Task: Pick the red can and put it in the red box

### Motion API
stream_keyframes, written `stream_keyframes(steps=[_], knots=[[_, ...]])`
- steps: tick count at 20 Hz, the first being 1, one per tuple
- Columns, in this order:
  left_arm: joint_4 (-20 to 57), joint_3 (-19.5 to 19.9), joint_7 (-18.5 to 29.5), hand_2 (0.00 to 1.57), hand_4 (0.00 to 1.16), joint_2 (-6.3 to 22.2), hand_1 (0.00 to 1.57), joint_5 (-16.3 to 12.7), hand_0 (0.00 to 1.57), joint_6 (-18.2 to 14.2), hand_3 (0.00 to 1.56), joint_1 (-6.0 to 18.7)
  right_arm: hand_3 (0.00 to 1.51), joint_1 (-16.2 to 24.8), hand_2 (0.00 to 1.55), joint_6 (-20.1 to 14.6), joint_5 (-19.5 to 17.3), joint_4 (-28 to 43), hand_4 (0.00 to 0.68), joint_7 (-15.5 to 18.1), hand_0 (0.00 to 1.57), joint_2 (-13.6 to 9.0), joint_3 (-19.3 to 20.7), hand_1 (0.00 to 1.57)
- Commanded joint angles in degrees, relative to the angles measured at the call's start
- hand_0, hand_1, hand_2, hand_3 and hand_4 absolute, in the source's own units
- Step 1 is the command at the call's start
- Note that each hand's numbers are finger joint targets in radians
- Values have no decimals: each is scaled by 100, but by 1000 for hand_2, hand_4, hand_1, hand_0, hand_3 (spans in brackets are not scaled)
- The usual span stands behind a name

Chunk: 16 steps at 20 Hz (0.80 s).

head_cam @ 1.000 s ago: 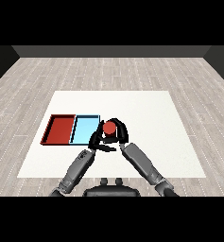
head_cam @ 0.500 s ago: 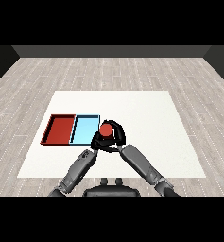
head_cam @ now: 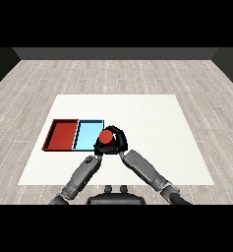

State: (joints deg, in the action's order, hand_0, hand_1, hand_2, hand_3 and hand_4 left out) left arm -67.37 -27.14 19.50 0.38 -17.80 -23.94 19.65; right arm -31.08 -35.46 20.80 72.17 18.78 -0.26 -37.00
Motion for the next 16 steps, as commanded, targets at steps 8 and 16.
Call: stream_keyframes(steps=[8, 16], knots=[[737, -278, 250, 1513, 1004, -35, 1568, -520, 1568, -1199, 1408, 683, 1379, 37, 1447, 342, 132, -150, 607, 209, 1463, 8, 172, 1463], [15, 21, -70, 1527, 1080, -33, 1571, 142, 1571, -1305, 1436, 278, 1254, 375, 1316, 40, 620, 385, 123, 446, 1324, 25, -107, 1324]])
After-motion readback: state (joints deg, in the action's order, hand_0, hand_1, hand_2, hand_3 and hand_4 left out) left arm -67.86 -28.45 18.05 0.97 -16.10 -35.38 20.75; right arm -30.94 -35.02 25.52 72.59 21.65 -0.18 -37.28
